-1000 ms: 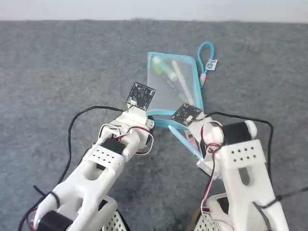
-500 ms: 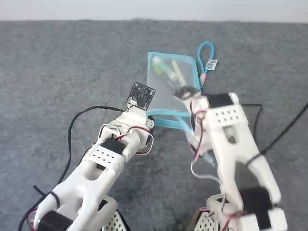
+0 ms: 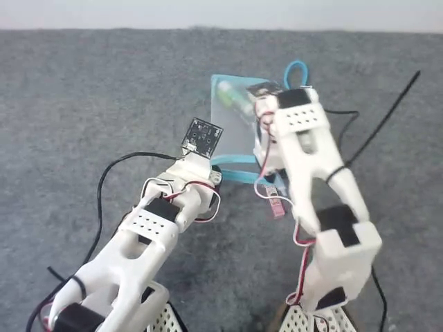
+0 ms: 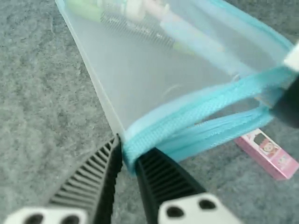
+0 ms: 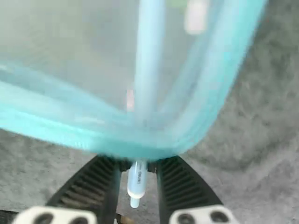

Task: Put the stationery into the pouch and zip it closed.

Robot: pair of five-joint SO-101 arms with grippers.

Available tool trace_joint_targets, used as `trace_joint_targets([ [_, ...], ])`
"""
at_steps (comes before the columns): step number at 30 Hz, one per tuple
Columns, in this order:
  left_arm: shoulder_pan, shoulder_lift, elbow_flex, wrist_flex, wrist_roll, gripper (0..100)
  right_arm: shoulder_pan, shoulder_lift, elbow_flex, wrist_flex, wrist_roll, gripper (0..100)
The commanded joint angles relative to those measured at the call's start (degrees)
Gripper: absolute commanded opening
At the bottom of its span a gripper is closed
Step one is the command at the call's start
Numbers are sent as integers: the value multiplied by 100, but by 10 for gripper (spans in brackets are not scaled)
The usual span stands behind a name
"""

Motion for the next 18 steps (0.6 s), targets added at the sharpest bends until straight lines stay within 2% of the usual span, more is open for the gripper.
trace_joint_targets([
  [1, 105, -123, -75, -176, -62, 12, -646, 136, -1160, 321, -114, 10],
  [4, 79, -123, -75, -176, -62, 12, -910, 374, -1574, 347, -114, 32],
  [10, 70, -123, -66, -176, -70, 12, -919, 673, -1714, 286, -123, 196],
  [14, 70, -123, -66, -176, -70, 12, -901, 673, -1714, 242, -343, 171],
  [18, 70, -123, -66, -176, -70, 12, -593, 655, -1714, 171, -651, 168],
])
